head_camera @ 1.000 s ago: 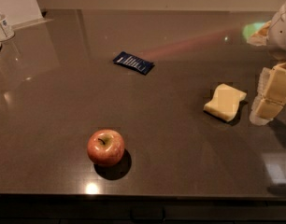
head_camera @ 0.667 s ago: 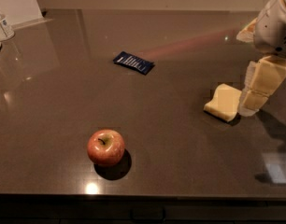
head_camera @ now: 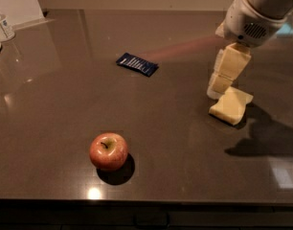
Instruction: Pick rxbar blueberry
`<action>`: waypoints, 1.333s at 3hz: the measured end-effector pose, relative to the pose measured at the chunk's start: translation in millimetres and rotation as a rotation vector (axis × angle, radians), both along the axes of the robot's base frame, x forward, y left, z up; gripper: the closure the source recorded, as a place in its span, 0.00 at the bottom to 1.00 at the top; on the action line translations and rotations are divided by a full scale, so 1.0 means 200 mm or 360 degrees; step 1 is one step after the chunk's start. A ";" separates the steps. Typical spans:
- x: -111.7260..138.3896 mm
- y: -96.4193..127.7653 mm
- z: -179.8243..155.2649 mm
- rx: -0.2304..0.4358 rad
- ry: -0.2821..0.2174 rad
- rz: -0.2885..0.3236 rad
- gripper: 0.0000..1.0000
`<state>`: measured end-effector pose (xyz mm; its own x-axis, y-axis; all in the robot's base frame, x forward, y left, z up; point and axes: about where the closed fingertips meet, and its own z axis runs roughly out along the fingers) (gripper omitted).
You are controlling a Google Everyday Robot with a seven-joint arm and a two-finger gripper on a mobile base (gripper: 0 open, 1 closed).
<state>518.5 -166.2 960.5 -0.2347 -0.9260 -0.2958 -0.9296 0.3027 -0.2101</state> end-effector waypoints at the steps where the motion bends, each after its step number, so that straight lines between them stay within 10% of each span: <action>1: 0.16 0.10 -0.04 0.0073 -0.0019 -0.0072 0.00; 4: 0.53 0.44 -0.23 0.0337 0.0033 -0.0310 0.00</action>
Offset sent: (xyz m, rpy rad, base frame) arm 0.0969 0.0652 -0.0331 0.1761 -0.0237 -0.1926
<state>624.9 -78.4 913.7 -0.4101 -0.7810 -0.4710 -0.8530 0.5112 -0.1049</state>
